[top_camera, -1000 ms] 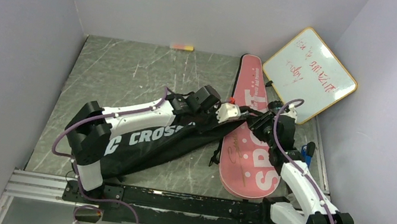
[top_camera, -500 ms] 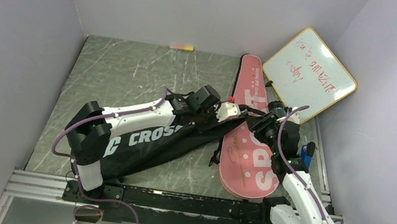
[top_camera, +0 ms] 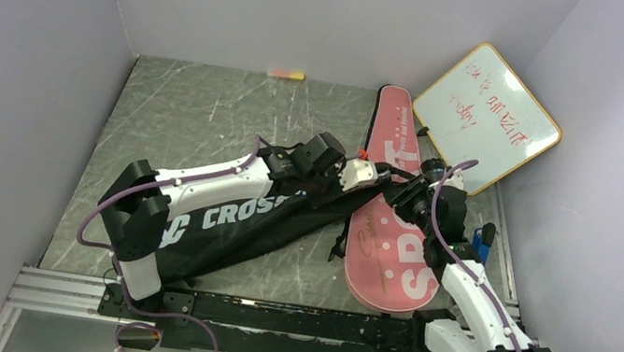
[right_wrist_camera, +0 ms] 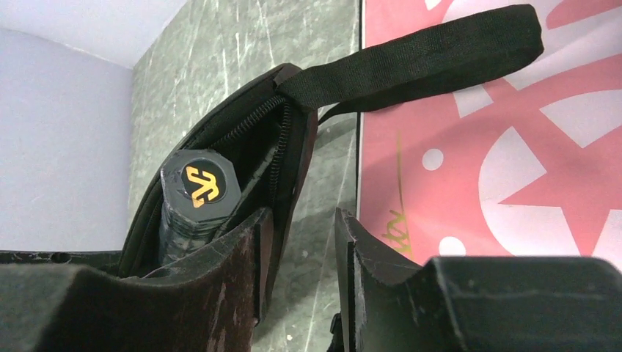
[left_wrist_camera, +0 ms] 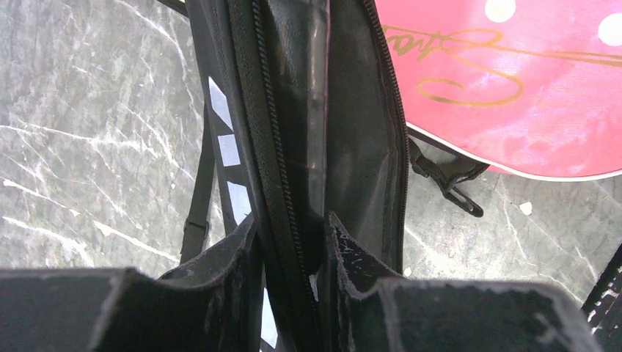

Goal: Pack up the badminton gear
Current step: Place the racket in the racket bag.

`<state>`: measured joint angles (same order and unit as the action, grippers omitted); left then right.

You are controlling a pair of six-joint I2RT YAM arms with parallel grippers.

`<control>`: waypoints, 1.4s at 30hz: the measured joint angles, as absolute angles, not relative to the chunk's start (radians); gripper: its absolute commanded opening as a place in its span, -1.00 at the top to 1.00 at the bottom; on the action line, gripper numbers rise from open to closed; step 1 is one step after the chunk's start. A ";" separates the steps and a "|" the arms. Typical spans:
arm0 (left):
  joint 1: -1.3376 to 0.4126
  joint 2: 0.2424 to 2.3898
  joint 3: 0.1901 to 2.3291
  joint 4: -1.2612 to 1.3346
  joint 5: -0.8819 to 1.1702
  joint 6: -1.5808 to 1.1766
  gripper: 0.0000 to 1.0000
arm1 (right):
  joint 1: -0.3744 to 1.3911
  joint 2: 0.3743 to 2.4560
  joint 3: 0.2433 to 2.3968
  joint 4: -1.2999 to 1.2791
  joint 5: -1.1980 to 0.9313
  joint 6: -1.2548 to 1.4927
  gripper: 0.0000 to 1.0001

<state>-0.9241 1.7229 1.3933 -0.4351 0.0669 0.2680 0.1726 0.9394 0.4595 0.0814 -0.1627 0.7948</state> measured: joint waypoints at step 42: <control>-0.928 1.908 1.505 -0.522 -0.048 0.222 -0.56 | 0.173 0.871 0.499 -0.061 -0.154 0.813 1.00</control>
<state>-0.9279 1.9083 1.5047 -0.5217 -0.0479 0.2222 0.1726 0.8711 0.4988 -0.0608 -0.1539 0.8131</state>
